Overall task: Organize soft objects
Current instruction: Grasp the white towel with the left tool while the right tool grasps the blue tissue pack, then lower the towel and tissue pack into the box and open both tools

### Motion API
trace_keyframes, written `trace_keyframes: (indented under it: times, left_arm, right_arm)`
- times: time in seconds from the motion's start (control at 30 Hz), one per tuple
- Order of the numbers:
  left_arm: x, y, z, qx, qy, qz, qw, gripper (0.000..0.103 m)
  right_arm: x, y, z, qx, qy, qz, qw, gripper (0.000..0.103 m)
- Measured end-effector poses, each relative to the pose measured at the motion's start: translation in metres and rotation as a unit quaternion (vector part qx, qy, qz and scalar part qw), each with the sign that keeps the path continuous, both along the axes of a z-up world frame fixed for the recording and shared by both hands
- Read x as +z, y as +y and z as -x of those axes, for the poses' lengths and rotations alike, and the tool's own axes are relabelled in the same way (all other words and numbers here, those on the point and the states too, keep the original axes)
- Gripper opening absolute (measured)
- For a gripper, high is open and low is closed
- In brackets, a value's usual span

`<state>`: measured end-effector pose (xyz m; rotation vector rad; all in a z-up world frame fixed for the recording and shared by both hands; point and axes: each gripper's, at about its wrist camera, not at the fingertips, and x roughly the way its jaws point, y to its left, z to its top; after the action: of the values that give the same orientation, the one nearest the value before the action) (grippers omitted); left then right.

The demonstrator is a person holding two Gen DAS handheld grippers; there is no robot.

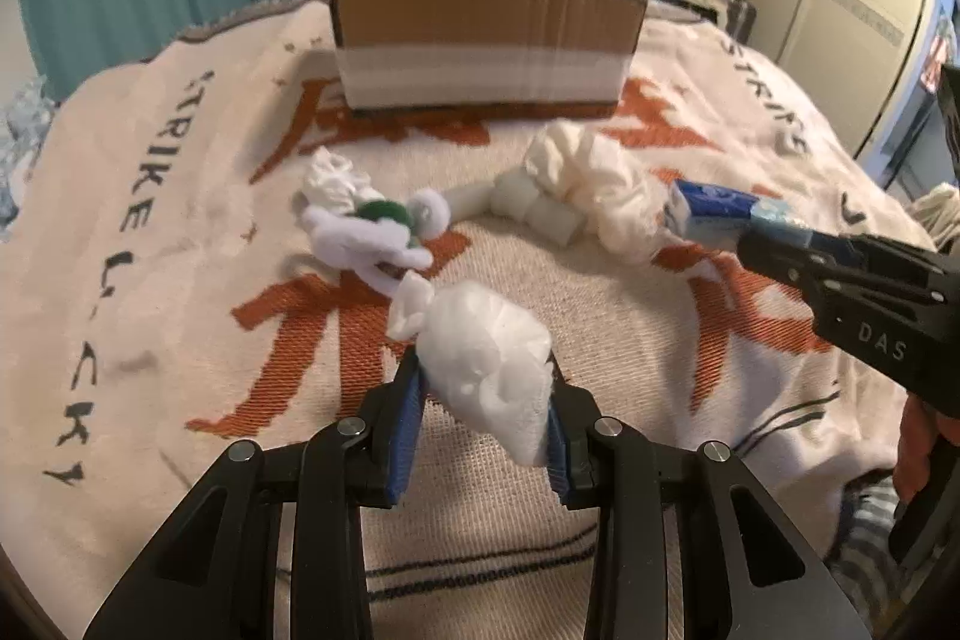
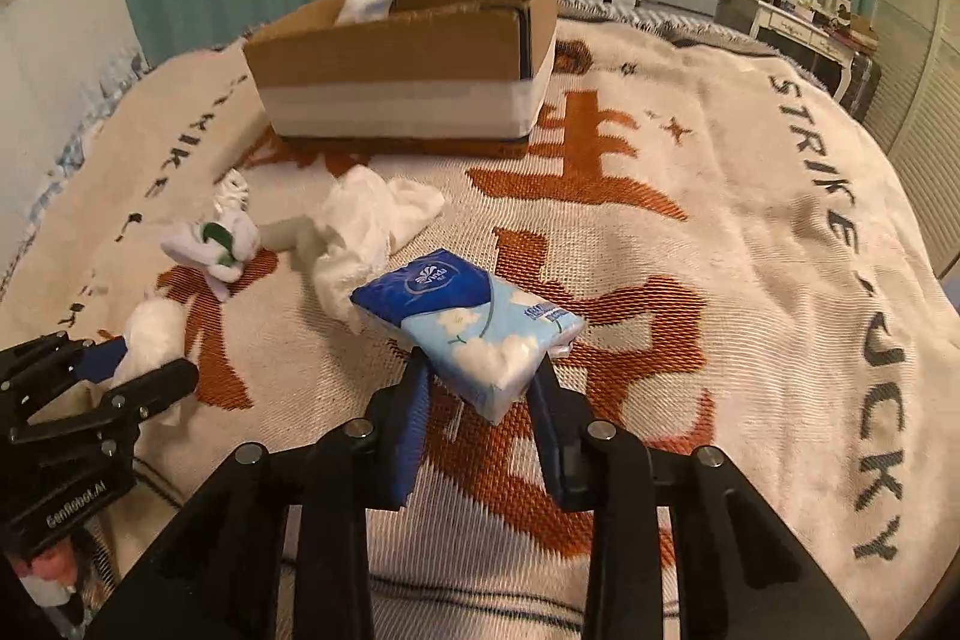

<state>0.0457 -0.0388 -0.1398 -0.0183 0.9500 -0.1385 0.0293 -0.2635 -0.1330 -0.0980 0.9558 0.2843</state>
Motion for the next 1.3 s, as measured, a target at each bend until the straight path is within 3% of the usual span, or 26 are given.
trace_keyframes:
  times: [0.2,0.3,0.43,0.57,0.7,0.83,1.03,1.2,1.3]
  left_arm:
    - [0.033,0.003,0.011,-0.005,-0.033,0.010,0.9994,0.034]
    - [0.056,0.002,0.009,-0.013,-0.060,0.010,0.9981,0.034]
    - [0.089,0.005,-0.008,-0.022,-0.081,0.037,0.9958,0.034]
    - [0.129,0.003,-0.033,-0.033,-0.123,0.004,0.9919,0.034]
    - [0.167,0.009,-0.065,-0.034,-0.154,0.010,0.9875,0.034]
    - [0.186,0.014,-0.106,-0.031,-0.150,-0.002,0.9881,0.034]
    - [0.170,0.011,-0.170,-0.046,-0.136,-0.001,0.9896,0.034]
    - [0.118,0.004,-0.223,-0.053,-0.106,-0.005,0.9930,0.034]
    - [0.087,-0.005,-0.243,-0.069,-0.106,-0.030,0.9916,0.036]
  right_arm:
    - [0.039,-0.002,0.023,0.002,-0.036,-0.016,0.999,0.029]
    - [0.070,0.001,0.031,0.009,-0.065,-0.027,0.997,0.029]
    - [0.117,0.006,0.030,0.023,-0.108,-0.040,0.993,0.029]
    - [0.160,0.010,0.012,0.036,-0.141,-0.050,0.988,0.029]
    - [0.201,0.019,-0.023,0.047,-0.175,-0.041,0.983,0.029]
    - [0.224,0.028,-0.061,0.052,-0.192,-0.040,0.979,0.030]
    - [0.206,0.049,-0.124,0.060,-0.180,-0.038,0.981,0.030]
    - [0.155,0.053,-0.186,0.048,-0.141,-0.031,0.988,0.030]
    - [0.125,0.052,-0.218,0.044,-0.119,-0.027,0.992,0.030]
